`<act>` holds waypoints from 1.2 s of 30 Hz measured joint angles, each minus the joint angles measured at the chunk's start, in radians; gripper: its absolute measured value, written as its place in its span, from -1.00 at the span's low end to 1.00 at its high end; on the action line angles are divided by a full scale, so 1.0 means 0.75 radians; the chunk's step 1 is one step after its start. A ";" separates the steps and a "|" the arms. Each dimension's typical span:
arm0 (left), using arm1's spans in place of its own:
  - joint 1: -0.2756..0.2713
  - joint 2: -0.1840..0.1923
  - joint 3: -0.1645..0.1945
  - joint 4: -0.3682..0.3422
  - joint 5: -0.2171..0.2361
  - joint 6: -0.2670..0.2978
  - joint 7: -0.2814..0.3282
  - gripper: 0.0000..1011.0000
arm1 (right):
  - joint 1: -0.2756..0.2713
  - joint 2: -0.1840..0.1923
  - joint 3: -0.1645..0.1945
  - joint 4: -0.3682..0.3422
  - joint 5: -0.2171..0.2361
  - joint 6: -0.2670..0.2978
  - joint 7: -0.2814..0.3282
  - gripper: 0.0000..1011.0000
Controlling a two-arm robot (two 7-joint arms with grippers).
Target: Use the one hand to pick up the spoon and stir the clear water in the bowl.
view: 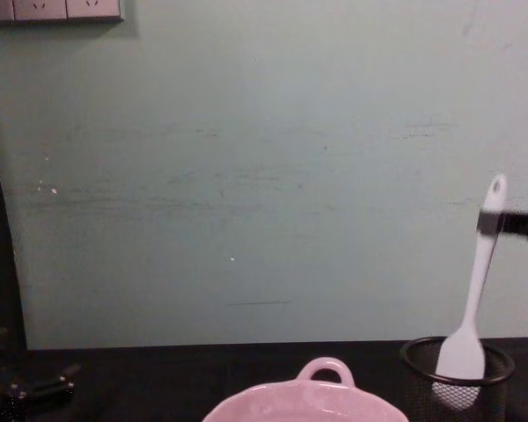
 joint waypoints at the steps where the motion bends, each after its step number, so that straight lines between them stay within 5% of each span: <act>1: 0.000 0.000 0.000 0.000 0.000 0.000 0.000 1.00 | -0.006 0.013 0.004 -0.025 -0.013 -0.010 -0.003 -0.78; 9: 0.000 0.000 0.000 0.000 0.000 0.000 0.000 1.00 | -0.032 0.116 0.067 -0.238 -0.127 -0.065 -0.008 -0.78; 15: 0.000 0.000 0.000 0.000 0.000 0.000 0.000 1.00 | -0.017 0.131 0.079 -0.333 -0.159 -0.065 0.024 -0.78; 24: 0.000 0.000 0.000 0.000 0.000 0.000 0.000 1.00 | 0.020 0.049 -0.054 -0.370 -0.236 -0.091 0.100 -0.78; 28: 0.000 0.000 0.000 0.000 0.000 0.000 0.000 1.00 | 0.032 -0.017 -0.137 -0.306 -0.280 -0.119 0.133 -0.78; 36: 0.000 0.000 0.000 0.000 0.000 0.000 0.000 1.00 | 0.021 -0.106 -0.203 -0.135 -0.389 -0.229 0.133 -0.78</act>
